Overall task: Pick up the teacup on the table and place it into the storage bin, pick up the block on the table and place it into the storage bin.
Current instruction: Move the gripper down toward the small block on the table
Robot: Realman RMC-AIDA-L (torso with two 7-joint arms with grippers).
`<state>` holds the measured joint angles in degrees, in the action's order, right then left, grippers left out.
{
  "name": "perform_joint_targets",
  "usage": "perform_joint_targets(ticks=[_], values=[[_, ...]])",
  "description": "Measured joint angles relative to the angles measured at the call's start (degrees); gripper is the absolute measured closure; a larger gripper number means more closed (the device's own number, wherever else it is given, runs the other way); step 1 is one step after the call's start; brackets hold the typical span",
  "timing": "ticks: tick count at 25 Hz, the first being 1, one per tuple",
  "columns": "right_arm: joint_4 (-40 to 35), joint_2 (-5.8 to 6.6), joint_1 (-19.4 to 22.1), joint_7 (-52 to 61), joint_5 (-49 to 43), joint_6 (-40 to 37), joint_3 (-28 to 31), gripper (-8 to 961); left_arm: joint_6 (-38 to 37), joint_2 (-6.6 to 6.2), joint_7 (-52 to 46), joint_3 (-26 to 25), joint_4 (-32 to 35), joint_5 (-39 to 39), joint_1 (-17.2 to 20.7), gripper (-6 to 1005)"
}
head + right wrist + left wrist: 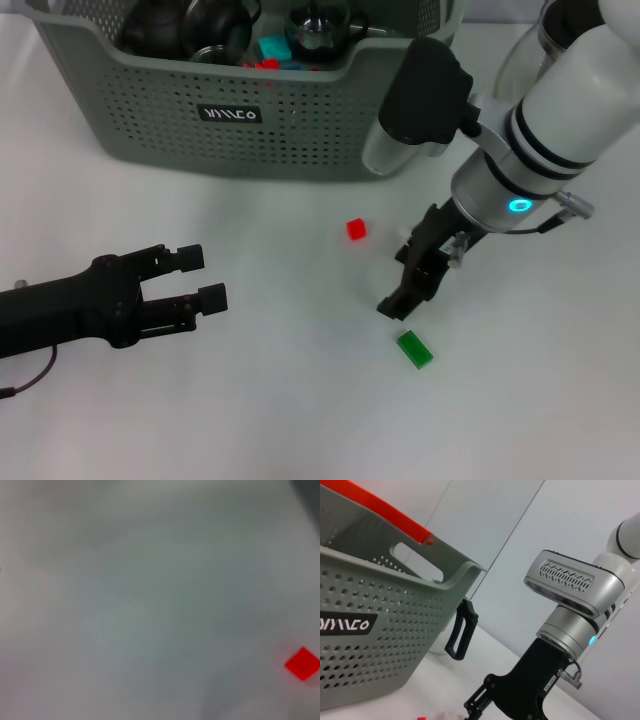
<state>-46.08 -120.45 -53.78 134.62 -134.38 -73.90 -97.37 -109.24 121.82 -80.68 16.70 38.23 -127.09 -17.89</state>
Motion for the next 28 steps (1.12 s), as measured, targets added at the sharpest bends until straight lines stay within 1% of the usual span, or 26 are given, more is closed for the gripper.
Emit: perform_joint_targets(ticks=[7, 11, 17, 20, 22, 26, 28], values=[[-0.49, 0.31, 0.41, 2.17, -0.64, -3.93, 0.70, 223, 0.00, 0.00, 0.00, 0.00, 0.00, 0.00, -0.27, 182], [-0.71, 0.27, 0.43, 3.54, -2.60, -4.33, 1.22, 230, 0.00, 0.00, 0.00, 0.00, -0.10, 0.00, -0.44, 182], [-1.90, 0.20, 0.43, 4.97, -3.08, -4.53, 5.09, 239, -0.01, 0.00, 0.00, 0.00, -0.18, 0.00, -0.45, 182], [-3.14, 0.31, 0.47, 8.99, -4.01, -5.89, 5.74, 244, -0.01, 0.00, 0.00, 0.00, -0.18, 0.00, -0.28, 182], [-4.26, 0.32, 0.48, 12.68, -6.18, -7.54, 5.97, 247, -0.01, 0.00, 0.00, -0.03, -0.18, 0.00, -0.17, 183], [-6.07, 0.11, 0.50, 20.06, -10.41, -10.27, 5.72, 254, 0.00, -0.07, 0.00, -0.65, -0.18, -0.14, -0.17, 183], [-6.20, 0.07, 0.45, 21.65, -10.82, -10.79, 5.72, 257, 0.05, -0.13, 0.00, -0.71, -0.18, -0.26, -0.22, 183]])
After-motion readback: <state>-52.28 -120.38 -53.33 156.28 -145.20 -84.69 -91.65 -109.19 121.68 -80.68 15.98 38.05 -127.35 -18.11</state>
